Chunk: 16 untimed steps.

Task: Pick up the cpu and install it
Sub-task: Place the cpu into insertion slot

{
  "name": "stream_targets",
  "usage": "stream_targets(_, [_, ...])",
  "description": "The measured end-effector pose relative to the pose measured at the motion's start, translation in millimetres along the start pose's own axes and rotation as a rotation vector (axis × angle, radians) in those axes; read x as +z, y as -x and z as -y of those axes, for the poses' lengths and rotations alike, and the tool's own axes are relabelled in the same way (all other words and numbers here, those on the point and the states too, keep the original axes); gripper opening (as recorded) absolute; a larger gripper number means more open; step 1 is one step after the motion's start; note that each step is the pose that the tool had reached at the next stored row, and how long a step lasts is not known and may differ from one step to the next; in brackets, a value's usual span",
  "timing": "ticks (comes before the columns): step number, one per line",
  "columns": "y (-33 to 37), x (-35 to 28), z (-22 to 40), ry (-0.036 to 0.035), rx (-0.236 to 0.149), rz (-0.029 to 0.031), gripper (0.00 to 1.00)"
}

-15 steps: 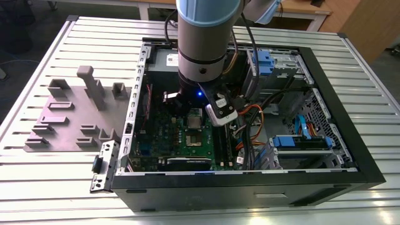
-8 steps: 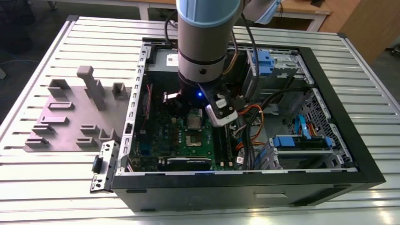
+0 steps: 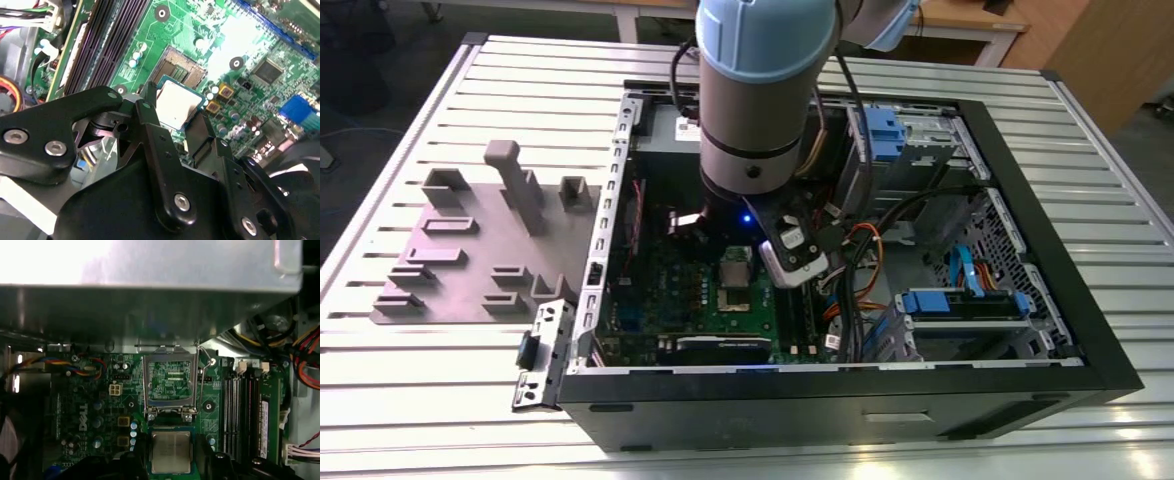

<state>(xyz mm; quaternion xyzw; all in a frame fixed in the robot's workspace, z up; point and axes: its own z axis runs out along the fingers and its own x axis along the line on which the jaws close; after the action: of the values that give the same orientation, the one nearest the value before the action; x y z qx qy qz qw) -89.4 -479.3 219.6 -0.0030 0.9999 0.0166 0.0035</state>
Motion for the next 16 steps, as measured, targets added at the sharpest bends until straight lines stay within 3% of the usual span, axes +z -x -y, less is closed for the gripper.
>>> stream_targets(4, [0.0, 5.7, 1.8, -0.0036, -0.013, -0.0005, 0.47])
stream_targets(16, [-0.1, 6.8, 2.3, -0.0059, -0.013, -0.0006, 0.47])
